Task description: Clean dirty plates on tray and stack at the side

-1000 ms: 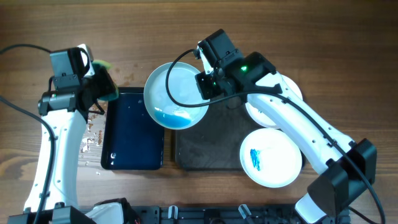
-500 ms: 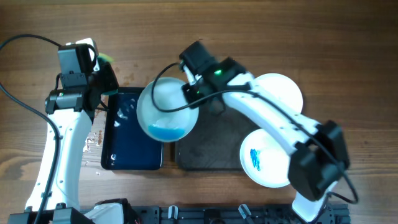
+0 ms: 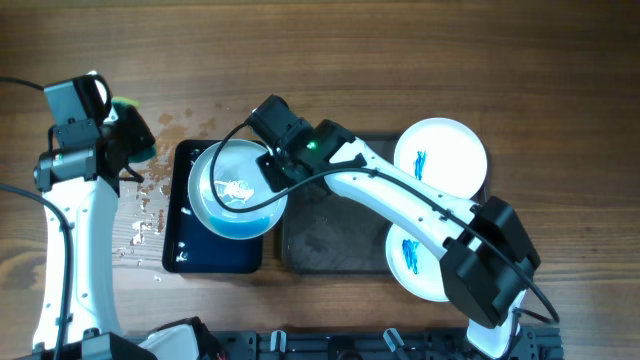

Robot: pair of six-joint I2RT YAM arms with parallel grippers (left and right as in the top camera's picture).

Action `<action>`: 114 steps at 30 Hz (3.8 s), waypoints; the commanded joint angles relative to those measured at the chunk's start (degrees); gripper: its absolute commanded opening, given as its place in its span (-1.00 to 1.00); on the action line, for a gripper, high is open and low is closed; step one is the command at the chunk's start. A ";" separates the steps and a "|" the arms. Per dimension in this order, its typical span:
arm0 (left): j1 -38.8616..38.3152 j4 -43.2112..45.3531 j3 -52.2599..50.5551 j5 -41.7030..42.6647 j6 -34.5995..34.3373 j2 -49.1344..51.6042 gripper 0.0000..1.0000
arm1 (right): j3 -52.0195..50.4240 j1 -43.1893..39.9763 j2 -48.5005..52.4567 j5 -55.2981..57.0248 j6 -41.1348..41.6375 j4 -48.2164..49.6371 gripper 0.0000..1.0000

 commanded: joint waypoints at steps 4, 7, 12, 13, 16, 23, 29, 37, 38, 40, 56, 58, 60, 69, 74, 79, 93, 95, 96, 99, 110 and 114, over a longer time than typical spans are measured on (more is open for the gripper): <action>-1.49 -0.28 1.68 2.05 0.31 -1.57 -0.92 | 3.32 0.42 0.44 14.64 -3.67 1.57 -0.91; -1.49 -0.66 1.68 2.23 0.33 -1.60 -0.92 | 4.46 1.68 0.44 18.16 -6.14 2.75 -0.91; -1.49 -0.66 1.68 2.21 0.33 -1.60 -0.92 | 4.61 6.73 0.44 27.30 -9.77 6.91 -0.91; -1.49 -0.66 1.68 2.21 0.33 -1.60 -0.92 | 4.61 8.04 0.44 29.90 -10.78 7.69 -0.91; -1.49 -0.68 1.68 2.21 0.33 -1.60 -0.92 | 4.61 12.20 0.44 39.80 -14.27 9.97 -0.91; -1.49 -0.85 1.68 2.21 0.35 -1.60 -0.92 | 4.61 14.27 0.46 51.65 -15.47 12.85 -0.91; -1.49 -1.11 1.68 2.21 0.35 -1.60 -0.92 | 4.59 14.27 0.46 55.63 -15.85 13.94 -0.91; -1.49 -1.49 1.68 2.21 0.35 -1.60 -0.92 | 4.59 14.51 0.46 61.48 -24.20 21.84 -0.92; -1.49 -1.55 1.68 2.21 0.35 -1.60 -0.92 | 4.59 14.73 0.44 61.59 -25.22 22.53 -0.91; -1.49 -1.57 1.68 2.21 0.35 -1.60 -0.92 | 4.59 15.21 0.46 62.64 -25.99 23.21 -0.91; -1.49 -3.23 1.66 3.58 0.35 -1.44 -0.92 | 4.44 12.31 0.44 23.39 3.43 0.17 -0.91; -1.51 -2.95 1.66 3.76 0.31 -0.94 -0.92 | 4.46 10.36 -0.09 22.08 4.74 -0.74 -0.91; -1.51 -2.73 1.66 4.98 0.31 -0.37 -0.92 | 5.05 7.19 -1.57 18.60 4.96 -1.11 -0.91; -3.78 -3.26 1.62 13.38 0.55 -0.04 -0.92 | 12.17 -7.91 -5.60 17.44 8.50 -13.03 -0.92; -11.37 -4.79 1.62 13.35 0.48 0.17 -0.92 | 12.17 -14.53 -7.15 17.40 5.29 -17.97 -0.91; -16.76 -5.16 1.62 13.31 -0.79 2.99 -0.92 | 12.17 -17.77 -8.59 30.99 0.79 -25.31 -0.91; -16.98 -4.87 1.62 13.31 -2.05 8.22 -0.92 | 12.15 -9.79 -14.23 48.24 -20.37 -32.11 -0.91; -16.98 -4.90 1.62 13.29 -2.05 8.22 -0.92 | 12.13 -6.40 -14.21 47.93 -22.10 -33.38 -0.91; -16.98 -4.90 1.62 13.31 -2.05 8.22 -0.92 | 12.04 -4.74 -14.23 48.19 -21.51 -34.18 -0.91; -16.98 -4.79 1.62 13.29 -2.05 8.22 -0.92 | 11.34 -1.88 -14.21 50.38 -16.50 -37.75 -0.91; -16.98 -3.61 1.62 13.11 -2.03 8.22 -0.92 | 4.59 -1.60 -13.55 55.10 2.64 -48.46 -0.91; -16.98 -3.63 1.62 13.09 -1.79 8.22 -0.92 | 4.59 -1.27 -13.49 55.17 3.04 -48.48 -0.91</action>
